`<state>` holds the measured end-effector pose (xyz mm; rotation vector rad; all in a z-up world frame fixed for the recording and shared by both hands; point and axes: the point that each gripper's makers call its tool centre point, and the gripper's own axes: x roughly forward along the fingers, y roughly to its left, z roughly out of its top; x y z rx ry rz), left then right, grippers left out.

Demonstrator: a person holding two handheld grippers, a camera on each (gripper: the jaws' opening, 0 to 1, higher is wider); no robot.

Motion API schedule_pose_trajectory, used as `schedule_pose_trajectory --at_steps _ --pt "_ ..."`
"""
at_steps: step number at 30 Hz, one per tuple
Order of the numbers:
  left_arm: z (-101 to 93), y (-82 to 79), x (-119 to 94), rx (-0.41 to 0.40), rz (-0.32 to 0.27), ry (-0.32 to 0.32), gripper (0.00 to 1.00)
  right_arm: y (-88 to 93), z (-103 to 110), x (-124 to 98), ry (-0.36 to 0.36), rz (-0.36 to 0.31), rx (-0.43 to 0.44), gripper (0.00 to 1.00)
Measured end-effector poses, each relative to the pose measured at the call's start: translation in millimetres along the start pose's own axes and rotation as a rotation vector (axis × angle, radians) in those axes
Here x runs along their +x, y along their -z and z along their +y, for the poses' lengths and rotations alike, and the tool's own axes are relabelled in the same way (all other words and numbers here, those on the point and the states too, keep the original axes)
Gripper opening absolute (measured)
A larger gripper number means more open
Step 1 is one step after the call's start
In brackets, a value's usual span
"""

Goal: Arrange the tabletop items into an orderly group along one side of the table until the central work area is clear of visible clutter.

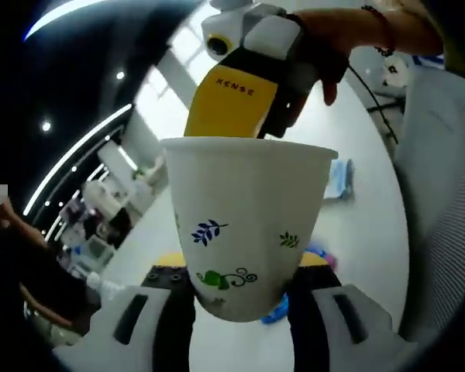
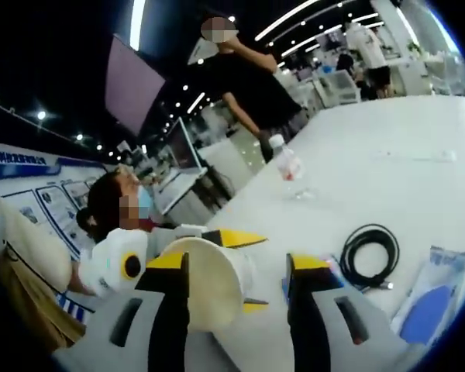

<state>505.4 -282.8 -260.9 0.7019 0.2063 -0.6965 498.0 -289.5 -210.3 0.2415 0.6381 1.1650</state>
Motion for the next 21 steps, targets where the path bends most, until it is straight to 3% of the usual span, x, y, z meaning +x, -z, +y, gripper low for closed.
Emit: schedule_pose_trajectory --at_steps 8,10,21 --pt "8.9 -4.0 -2 -0.197 -0.05 -0.003 0.42 -13.0 4 -3 -0.027 -0.063 0.015 0.57" --pt "13.5 -4.9 -2 -0.249 -0.063 -0.004 0.42 -18.7 4 -4 -0.023 -0.094 0.024 0.62" --pt "30.2 -6.7 -3 -0.426 -0.088 -0.027 0.42 -29.4 4 -15 -0.008 -0.148 -0.02 0.71"
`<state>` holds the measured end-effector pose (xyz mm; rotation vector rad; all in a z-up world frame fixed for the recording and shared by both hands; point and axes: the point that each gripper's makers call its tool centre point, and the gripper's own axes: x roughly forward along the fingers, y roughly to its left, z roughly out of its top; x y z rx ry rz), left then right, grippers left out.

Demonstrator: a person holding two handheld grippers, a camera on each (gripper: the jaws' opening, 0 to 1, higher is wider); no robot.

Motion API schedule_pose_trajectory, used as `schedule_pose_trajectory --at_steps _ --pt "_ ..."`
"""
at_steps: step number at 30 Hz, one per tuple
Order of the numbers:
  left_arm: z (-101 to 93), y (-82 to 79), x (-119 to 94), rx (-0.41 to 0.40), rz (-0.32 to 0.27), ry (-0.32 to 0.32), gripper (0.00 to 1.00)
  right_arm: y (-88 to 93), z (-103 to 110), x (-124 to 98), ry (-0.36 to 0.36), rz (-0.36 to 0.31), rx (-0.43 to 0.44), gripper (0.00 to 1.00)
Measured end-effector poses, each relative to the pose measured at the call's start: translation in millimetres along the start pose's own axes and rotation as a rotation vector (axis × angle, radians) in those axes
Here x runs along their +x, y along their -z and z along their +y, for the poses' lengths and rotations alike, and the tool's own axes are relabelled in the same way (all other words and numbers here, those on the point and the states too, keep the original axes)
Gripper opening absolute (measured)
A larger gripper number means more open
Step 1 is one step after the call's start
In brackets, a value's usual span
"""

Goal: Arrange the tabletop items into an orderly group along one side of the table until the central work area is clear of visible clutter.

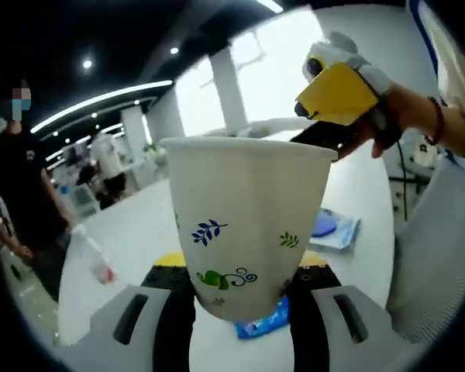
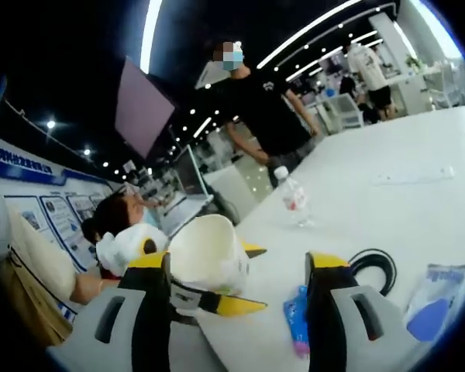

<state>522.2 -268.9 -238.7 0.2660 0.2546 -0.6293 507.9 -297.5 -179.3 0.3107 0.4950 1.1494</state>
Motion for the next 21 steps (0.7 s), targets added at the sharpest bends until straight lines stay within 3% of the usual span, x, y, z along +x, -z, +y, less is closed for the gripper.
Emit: schedule_pose_trajectory --at_steps 6,13,21 --pt "3.3 1.0 6 -0.105 -0.008 0.004 0.42 -0.5 -3 -5 0.012 -0.011 -0.031 0.76" --pt "25.4 -1.0 14 -0.248 -0.034 -0.03 0.42 7.7 -13 -6 0.053 0.005 -0.07 0.76" --pt "50.9 6.5 32 -0.257 -0.02 -0.073 0.42 11.3 -28 -11 0.092 -0.005 -0.076 0.77"
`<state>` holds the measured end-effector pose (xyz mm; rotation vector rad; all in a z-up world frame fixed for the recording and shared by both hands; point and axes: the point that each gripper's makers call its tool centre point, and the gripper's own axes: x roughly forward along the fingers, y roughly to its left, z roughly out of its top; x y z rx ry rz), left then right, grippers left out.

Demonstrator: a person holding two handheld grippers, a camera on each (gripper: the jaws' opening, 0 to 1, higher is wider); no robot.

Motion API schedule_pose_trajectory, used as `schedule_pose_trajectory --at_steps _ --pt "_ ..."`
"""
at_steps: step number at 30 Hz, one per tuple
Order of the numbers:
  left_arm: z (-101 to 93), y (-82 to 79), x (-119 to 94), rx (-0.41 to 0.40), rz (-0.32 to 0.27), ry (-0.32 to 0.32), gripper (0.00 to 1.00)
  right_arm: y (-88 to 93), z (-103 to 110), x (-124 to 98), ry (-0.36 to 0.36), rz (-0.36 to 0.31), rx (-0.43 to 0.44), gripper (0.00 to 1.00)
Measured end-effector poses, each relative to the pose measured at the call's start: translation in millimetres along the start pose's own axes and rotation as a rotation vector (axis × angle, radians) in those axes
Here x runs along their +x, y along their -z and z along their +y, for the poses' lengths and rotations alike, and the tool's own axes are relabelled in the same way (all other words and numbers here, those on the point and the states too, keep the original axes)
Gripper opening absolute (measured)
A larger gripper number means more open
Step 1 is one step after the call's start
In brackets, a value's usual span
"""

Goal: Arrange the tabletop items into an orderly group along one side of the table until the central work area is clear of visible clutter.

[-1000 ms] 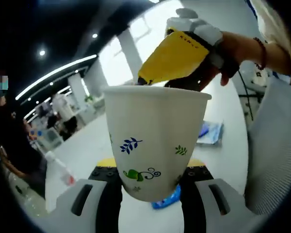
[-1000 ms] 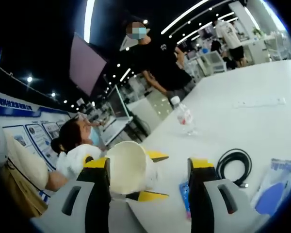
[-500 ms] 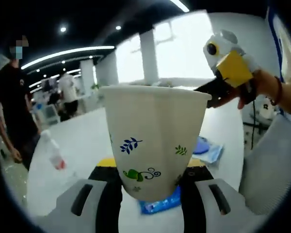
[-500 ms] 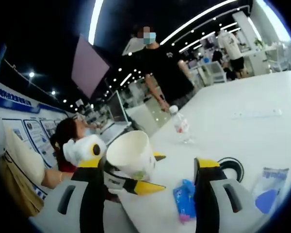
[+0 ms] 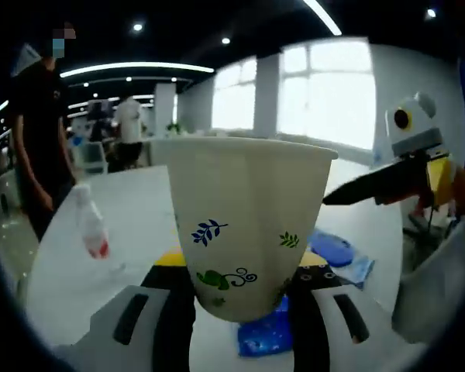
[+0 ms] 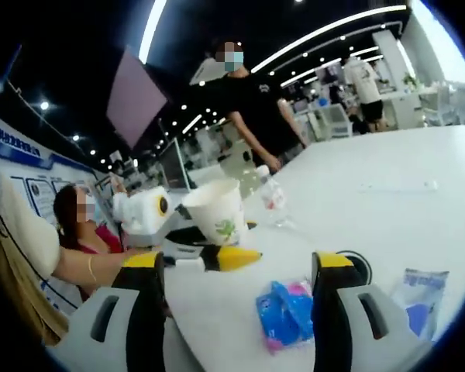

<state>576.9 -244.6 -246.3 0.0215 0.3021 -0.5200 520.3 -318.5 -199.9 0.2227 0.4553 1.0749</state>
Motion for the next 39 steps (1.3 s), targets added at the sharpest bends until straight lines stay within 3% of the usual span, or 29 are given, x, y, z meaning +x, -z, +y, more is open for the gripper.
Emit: schedule_pose_trajectory --at_steps 10,26,31,39 --pt "39.0 -3.5 40 -0.009 -0.03 -0.075 0.42 0.6 -24 -3 0.052 -0.03 0.02 0.76" --pt "94.1 20.5 91 -0.079 -0.044 -0.194 0.42 13.9 -54 3 0.124 -0.02 0.053 0.75" --pt "103.6 28.2 102 -0.084 -0.04 -0.21 0.42 3.6 -63 11 0.123 -0.058 0.041 0.75" --pt "117.2 40.1 112 -0.103 -0.037 -0.242 0.42 -19.9 -77 43 0.102 -0.159 -0.036 0.75"
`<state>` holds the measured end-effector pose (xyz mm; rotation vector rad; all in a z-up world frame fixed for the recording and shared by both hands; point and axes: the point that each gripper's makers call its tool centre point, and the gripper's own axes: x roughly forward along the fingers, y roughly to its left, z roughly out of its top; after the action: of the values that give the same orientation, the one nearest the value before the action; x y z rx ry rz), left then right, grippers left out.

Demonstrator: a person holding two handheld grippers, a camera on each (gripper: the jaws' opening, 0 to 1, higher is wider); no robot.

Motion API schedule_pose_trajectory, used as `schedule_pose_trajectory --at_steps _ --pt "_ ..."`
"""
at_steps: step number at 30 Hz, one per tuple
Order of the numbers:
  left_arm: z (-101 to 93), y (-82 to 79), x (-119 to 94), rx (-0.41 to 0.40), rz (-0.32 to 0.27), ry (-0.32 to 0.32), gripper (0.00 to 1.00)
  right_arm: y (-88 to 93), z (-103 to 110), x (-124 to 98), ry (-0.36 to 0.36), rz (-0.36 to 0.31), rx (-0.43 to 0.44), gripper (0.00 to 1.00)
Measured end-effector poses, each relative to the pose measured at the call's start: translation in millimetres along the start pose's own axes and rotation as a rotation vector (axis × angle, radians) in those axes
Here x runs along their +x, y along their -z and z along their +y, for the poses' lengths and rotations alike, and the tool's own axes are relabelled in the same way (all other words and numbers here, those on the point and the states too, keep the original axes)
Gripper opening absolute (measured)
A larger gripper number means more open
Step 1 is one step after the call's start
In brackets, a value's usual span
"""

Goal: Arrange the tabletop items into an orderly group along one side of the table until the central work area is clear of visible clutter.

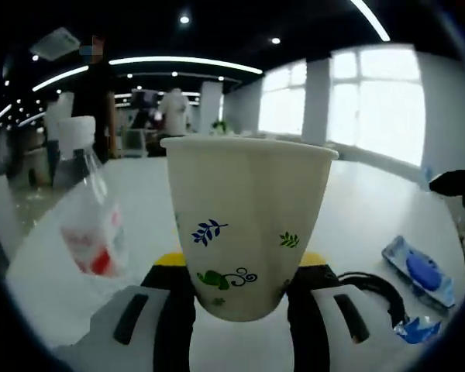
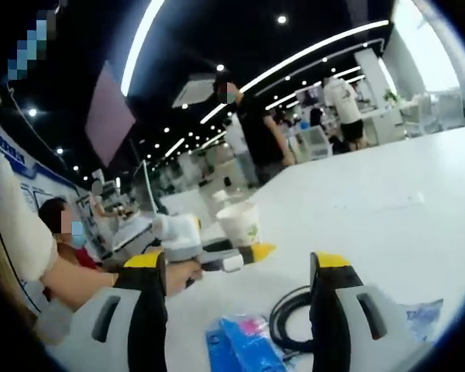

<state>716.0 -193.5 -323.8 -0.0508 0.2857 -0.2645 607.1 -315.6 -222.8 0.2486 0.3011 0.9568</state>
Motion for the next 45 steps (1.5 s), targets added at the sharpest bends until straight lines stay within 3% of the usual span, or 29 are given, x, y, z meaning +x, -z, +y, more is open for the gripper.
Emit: schedule_pose_trajectory --at_steps 4,8,11,18,24,31,45 --pt "8.6 1.7 7 -0.017 -0.016 -0.025 0.42 8.3 -1 20 -0.024 0.004 -0.006 0.75" --pt "17.9 6.9 16 -0.029 -0.023 -0.048 0.42 26.1 0 26 -0.029 0.063 -0.005 0.73" --pt "24.0 9.5 24 -0.039 -0.03 -0.062 0.42 34.8 2 22 -0.028 0.094 -0.044 0.73" --pt "31.3 22.7 37 -0.065 -0.015 -0.091 0.42 42.0 -2 1 0.013 0.125 -0.048 0.72" --pt "36.5 34.3 44 -0.037 0.007 -0.111 0.42 37.0 -7 -26 0.062 0.108 -0.038 0.72" --pt "38.0 50.5 47 -0.02 0.055 -0.129 0.42 27.7 -3 -46 0.102 0.026 0.08 0.73" --pt "42.0 52.5 51 0.046 0.05 -0.134 0.42 47.0 -9 -47 0.125 0.096 0.05 0.73"
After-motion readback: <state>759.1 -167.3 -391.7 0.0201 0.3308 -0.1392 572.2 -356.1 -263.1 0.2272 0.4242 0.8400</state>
